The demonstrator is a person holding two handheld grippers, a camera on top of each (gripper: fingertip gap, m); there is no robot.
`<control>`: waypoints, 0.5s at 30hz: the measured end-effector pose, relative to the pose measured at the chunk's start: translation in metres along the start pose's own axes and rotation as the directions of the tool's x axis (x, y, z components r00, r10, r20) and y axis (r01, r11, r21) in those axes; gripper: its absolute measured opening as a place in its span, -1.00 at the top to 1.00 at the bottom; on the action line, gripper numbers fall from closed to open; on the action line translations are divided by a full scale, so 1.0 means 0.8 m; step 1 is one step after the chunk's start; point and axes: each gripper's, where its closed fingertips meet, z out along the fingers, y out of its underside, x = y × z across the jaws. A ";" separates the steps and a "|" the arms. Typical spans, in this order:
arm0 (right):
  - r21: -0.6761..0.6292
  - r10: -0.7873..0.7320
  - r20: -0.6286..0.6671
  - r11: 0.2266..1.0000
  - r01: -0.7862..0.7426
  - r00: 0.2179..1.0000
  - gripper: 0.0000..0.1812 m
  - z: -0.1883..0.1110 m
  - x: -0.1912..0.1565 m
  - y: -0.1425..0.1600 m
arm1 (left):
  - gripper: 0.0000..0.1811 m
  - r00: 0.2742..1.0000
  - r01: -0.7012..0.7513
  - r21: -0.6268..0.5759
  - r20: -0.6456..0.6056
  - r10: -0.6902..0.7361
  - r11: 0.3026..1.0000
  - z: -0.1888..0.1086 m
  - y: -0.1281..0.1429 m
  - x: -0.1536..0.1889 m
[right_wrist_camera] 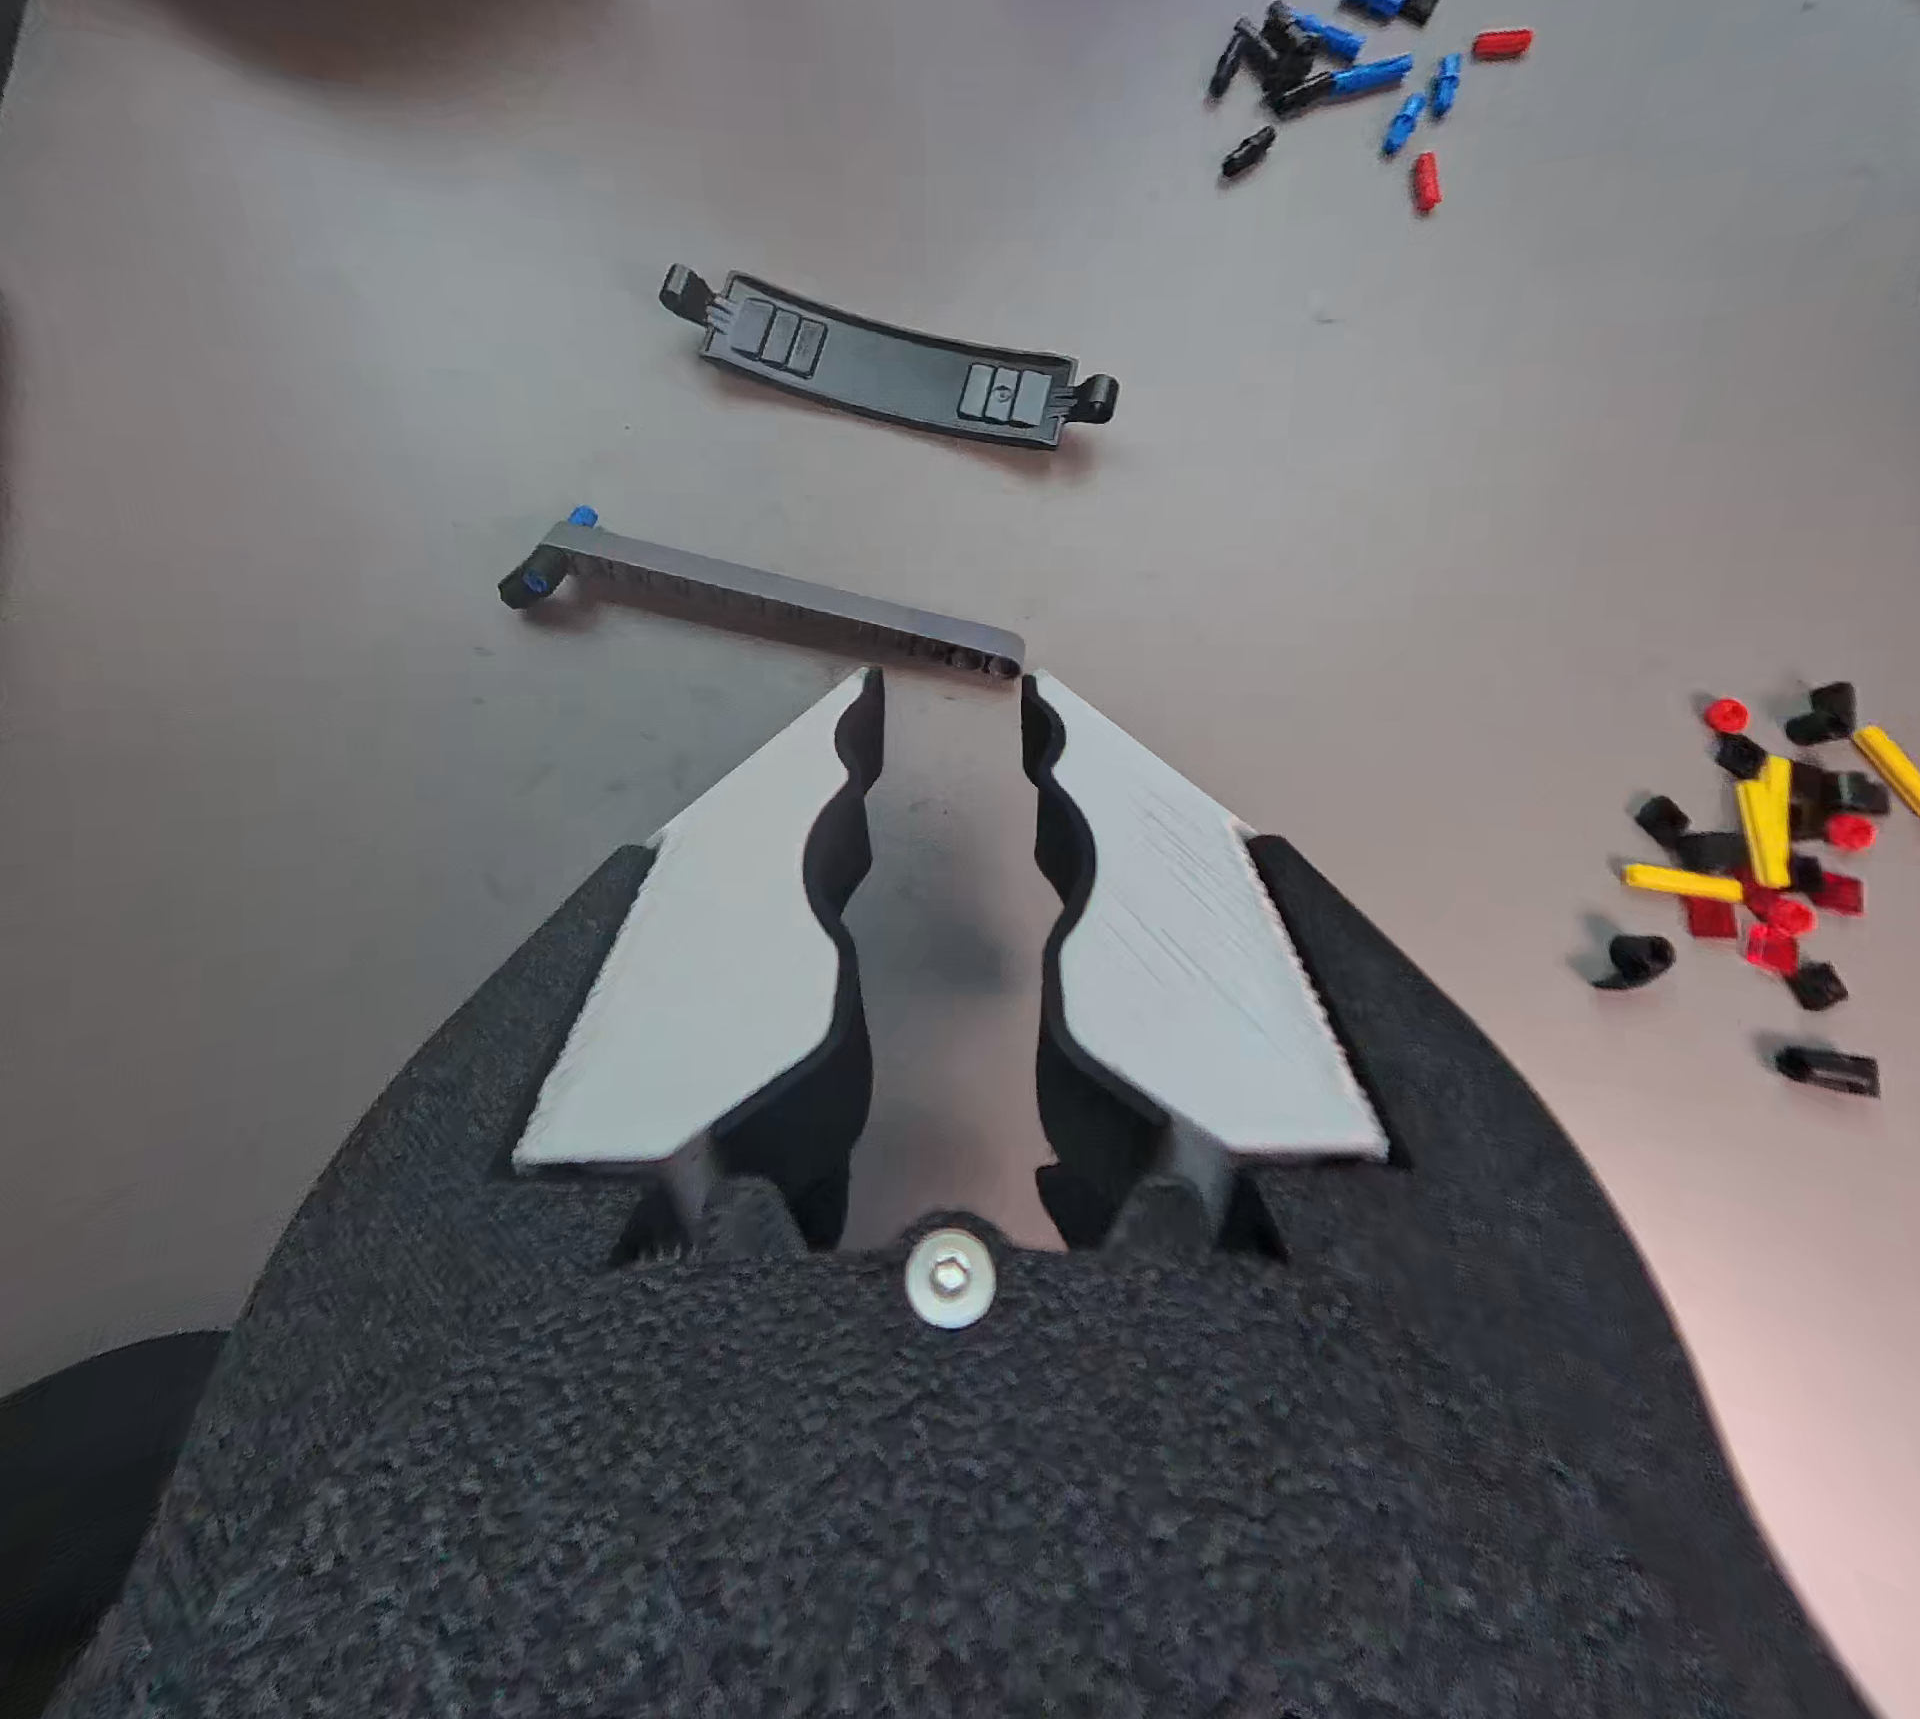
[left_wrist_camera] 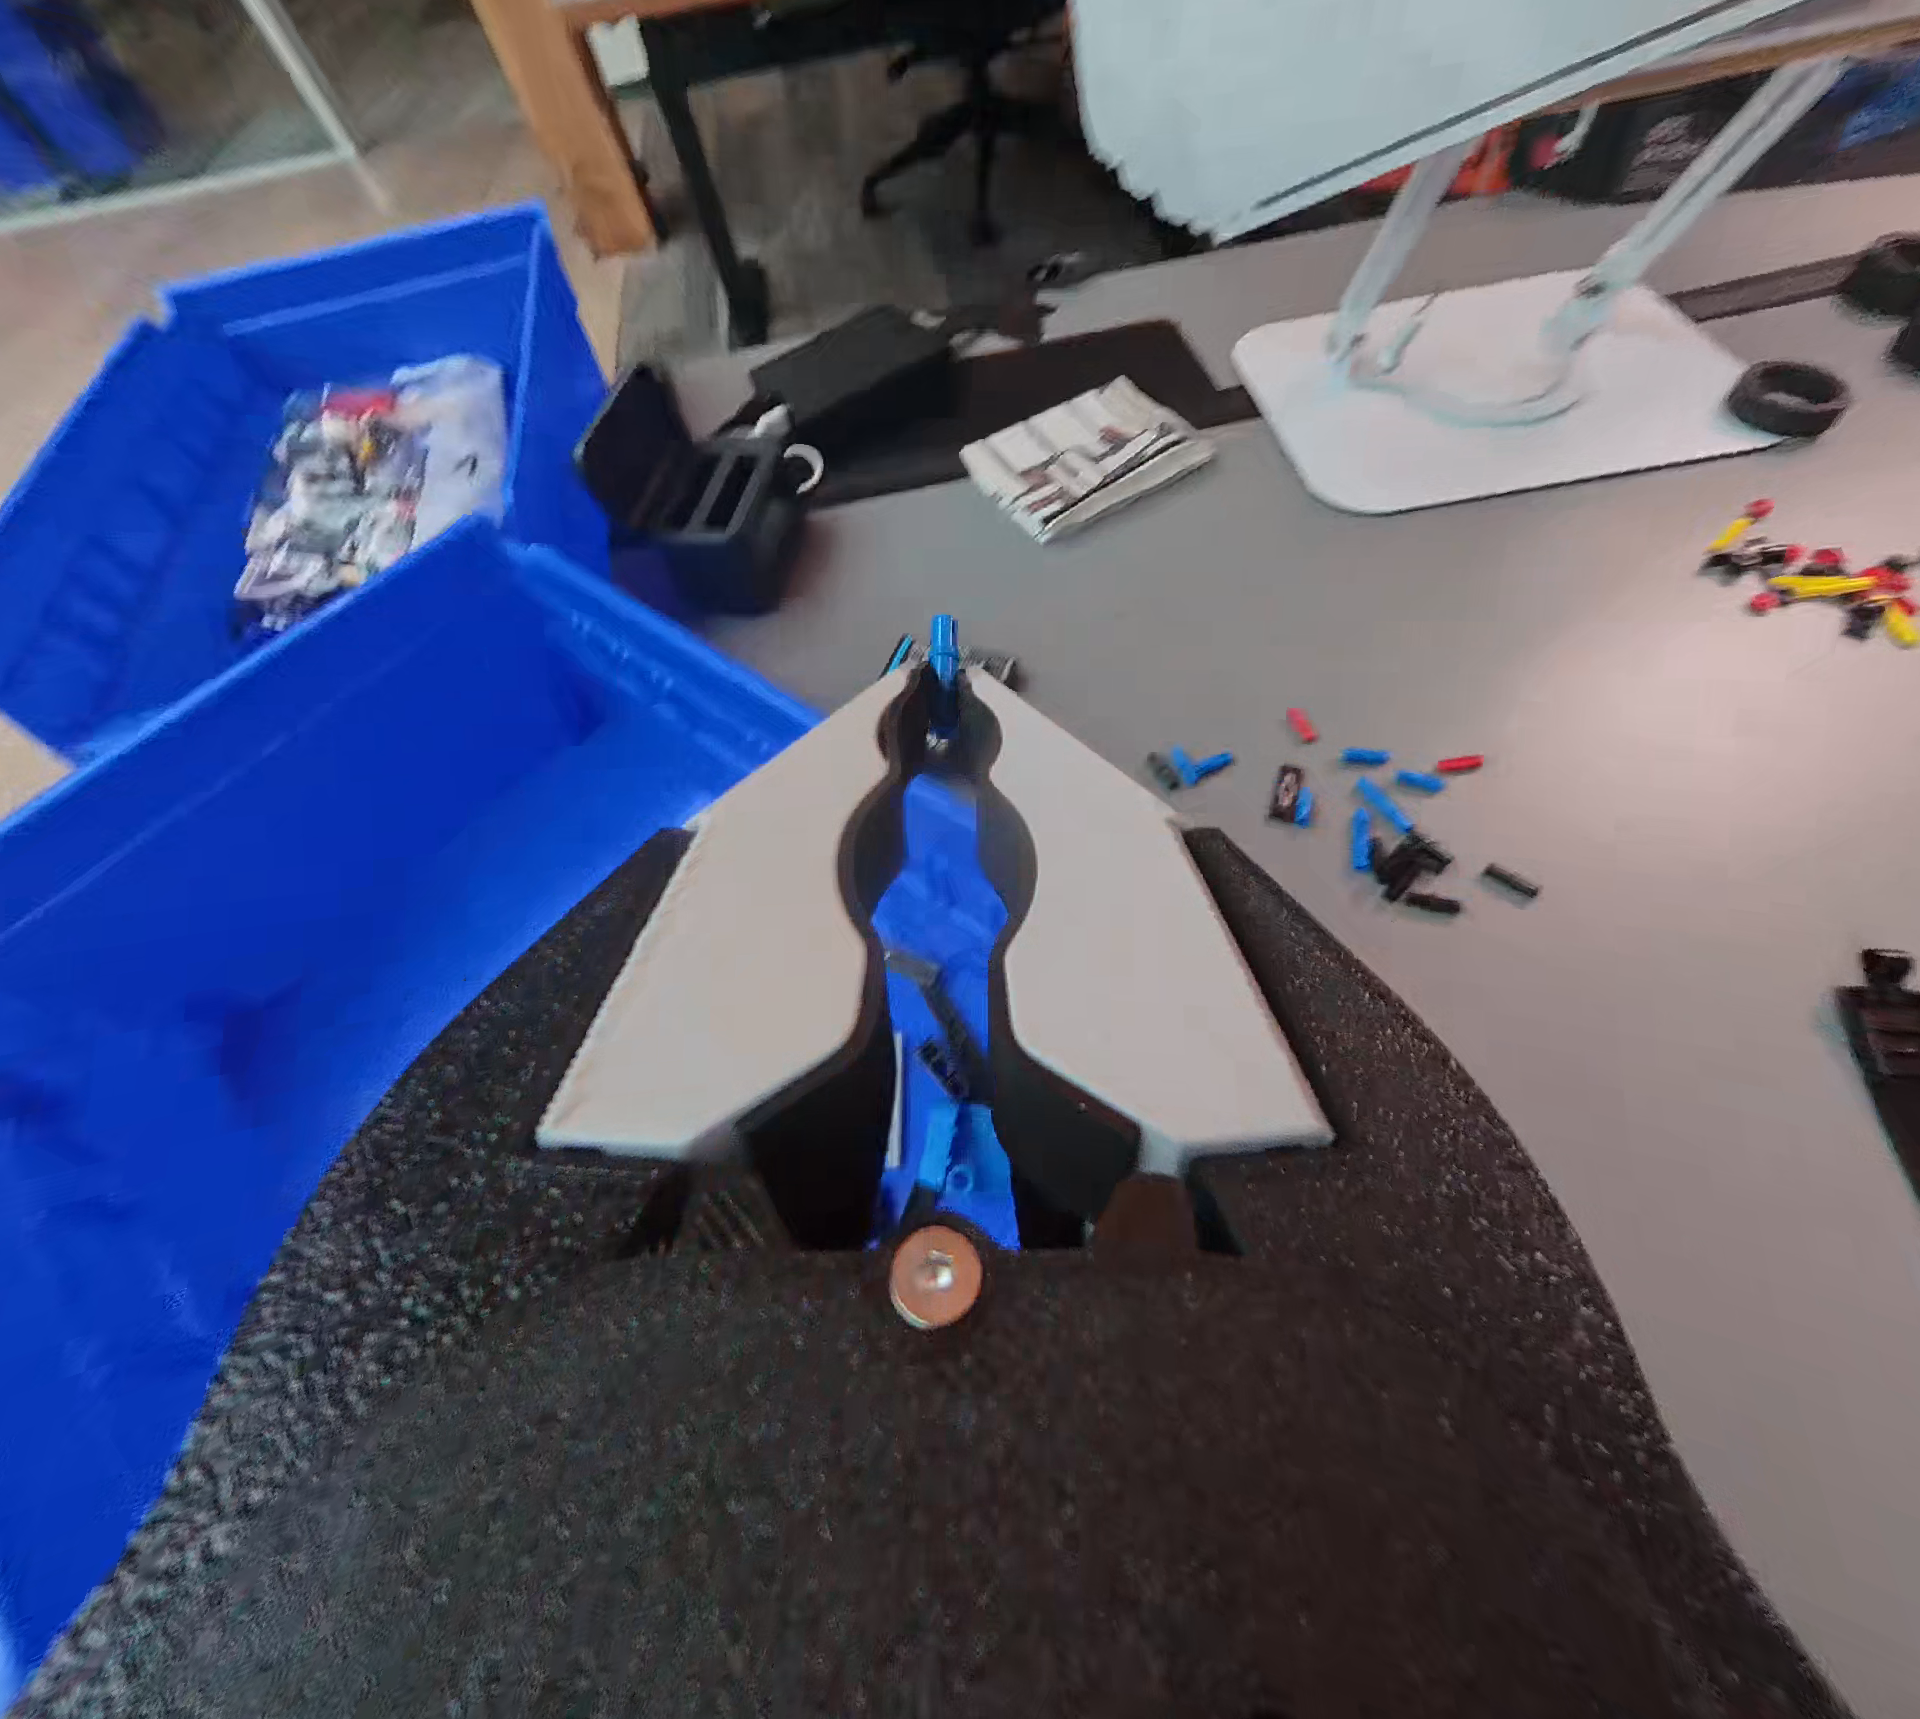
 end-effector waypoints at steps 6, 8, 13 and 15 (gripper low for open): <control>-0.047 -0.106 0.101 0.993 0.111 0.989 0.48 0.022 -0.023 -0.011 | 0.96 0.994 0.013 -0.185 0.108 0.008 0.983 0.017 0.060 -0.049; -0.045 -0.125 0.130 0.990 0.132 0.984 0.46 0.022 -0.034 -0.013 | 0.96 0.993 0.011 -0.195 0.114 0.012 0.981 0.019 0.063 -0.051; -0.052 -0.152 0.150 0.986 0.161 0.977 0.46 0.024 -0.048 -0.011 | 0.96 0.996 0.005 -0.187 0.088 0.011 0.982 0.022 0.065 -0.046; -0.056 -0.150 0.152 0.986 0.160 0.977 0.46 0.025 -0.049 -0.010 | 0.96 0.997 -0.016 -0.162 0.073 0.028 0.987 0.023 0.058 -0.040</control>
